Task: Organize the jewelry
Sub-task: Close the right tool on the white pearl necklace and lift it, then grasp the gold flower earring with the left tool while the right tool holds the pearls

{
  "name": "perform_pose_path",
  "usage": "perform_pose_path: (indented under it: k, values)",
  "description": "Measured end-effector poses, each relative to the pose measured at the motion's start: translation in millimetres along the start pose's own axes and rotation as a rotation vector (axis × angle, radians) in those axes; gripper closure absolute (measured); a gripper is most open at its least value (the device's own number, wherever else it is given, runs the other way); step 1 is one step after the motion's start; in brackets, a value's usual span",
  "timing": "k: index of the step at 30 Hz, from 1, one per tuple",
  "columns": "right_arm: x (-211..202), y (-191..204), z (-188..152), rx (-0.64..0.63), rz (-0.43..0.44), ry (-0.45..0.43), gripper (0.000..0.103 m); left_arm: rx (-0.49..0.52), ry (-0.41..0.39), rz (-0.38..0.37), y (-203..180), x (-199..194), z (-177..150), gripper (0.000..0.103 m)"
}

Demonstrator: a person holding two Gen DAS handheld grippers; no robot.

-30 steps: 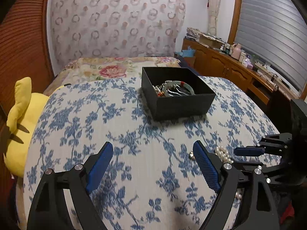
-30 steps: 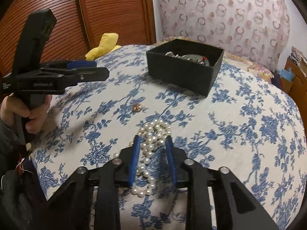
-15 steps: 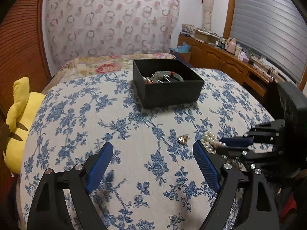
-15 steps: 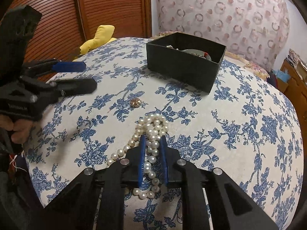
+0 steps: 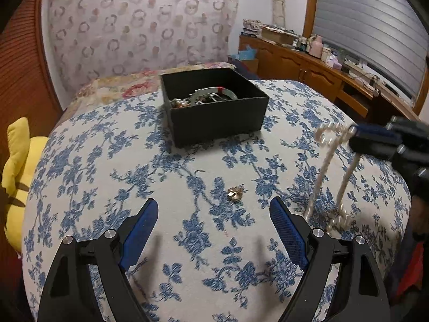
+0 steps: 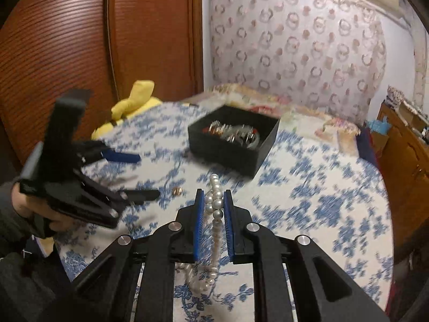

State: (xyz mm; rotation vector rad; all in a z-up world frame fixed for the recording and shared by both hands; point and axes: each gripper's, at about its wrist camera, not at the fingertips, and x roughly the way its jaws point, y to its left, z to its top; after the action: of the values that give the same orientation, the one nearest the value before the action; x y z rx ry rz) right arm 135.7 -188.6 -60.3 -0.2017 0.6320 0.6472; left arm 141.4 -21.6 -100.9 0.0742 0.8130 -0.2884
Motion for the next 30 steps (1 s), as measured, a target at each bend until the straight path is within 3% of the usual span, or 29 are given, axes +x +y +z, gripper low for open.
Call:
perform_pose_path:
  k: [8, 10, 30]
  values:
    - [-20.8, -6.3, 15.8, -0.018, -0.034, -0.054, 0.087, 0.041, 0.037, -0.028, -15.4, 15.8, 6.1, 0.055]
    - [-22.0, -6.9, 17.3, -0.018, -0.038, -0.058, 0.087, 0.044, 0.047, -0.029, -17.8, 20.4, 7.8, 0.059]
    - [-19.3, -10.6, 10.8, 0.000, -0.052, -0.042, 0.087, 0.050, 0.069, -0.003, -21.6, 38.4, 8.4, 0.074]
